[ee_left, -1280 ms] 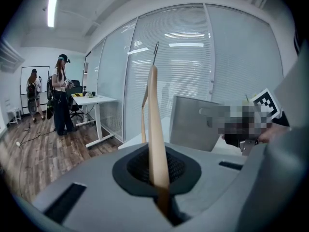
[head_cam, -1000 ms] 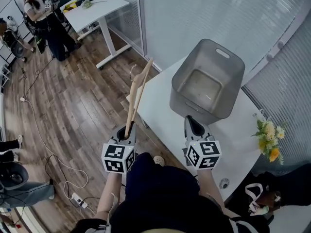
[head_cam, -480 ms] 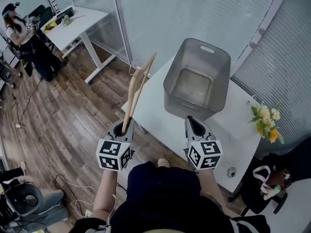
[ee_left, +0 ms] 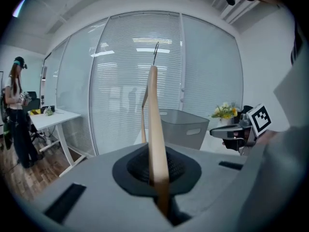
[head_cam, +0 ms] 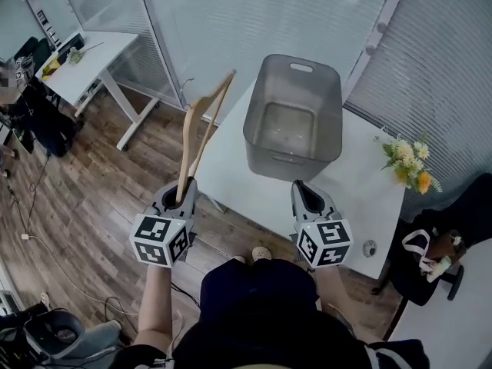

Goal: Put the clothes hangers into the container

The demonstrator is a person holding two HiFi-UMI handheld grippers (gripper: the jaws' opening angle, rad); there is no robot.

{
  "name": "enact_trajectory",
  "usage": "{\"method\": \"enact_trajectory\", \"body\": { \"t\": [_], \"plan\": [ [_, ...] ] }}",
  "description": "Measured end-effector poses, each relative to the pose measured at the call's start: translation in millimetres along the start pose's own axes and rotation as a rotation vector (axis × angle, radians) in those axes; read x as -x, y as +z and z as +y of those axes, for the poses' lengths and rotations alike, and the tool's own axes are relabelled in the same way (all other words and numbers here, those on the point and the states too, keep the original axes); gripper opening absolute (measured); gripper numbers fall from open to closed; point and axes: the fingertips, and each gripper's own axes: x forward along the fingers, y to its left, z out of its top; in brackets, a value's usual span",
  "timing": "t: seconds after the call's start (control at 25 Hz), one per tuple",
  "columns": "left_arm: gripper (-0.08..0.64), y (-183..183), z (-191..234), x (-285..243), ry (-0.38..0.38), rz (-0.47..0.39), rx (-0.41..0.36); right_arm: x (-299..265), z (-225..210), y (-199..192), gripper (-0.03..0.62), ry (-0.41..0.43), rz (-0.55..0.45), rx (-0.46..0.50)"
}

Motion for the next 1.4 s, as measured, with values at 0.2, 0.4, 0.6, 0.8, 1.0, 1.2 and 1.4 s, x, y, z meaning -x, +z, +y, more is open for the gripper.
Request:
{"method": "enact_trajectory", "body": {
  "t": [0.2,0.4,0.6,0.8,1.0,1.2,1.4],
  "plan": [
    [0.008,14.7,-5.2,-7.3,-0.110,0.012,-0.033,11.0,-0.3,-0.2,0.029,-0.053,-0.004,-0.007],
    [0.009,29.7,-8.8,-14.9,-0.199,0.030,-0.059,19.6,3.0,2.2,0.029,-0.103,-0.015,-0.016],
    [0.009,41.1,-16.3,-28.1,-0.312,0.073,-0.017,25.5,3.1,-2.2,0.029,-0.151,-0.017,-0.034],
    [0.009,45.3,-21.5,-36.9,-0.348,0.103,-0.023,23.5,5.5,0.0,0.029,-0.164,-0.026,-0.044],
    [0.009,44.2,-35.0,-50.5,-0.352,0.128,-0.009,19.9,-7.0,-2.1,0.029,-0.181,-0.036,-0.065],
    [0.009,39.6,-49.3,-62.5,-0.361,0.177,-0.013,16.2,-13.7,2.8,0.029,-0.172,-0.056,-0.069],
    [0.009,40.1,-59.0,-71.2,-0.358,0.198,-0.058,13.3,-18.1,6.1,0.029,-0.153,-0.063,-0.071]
  ]
}}
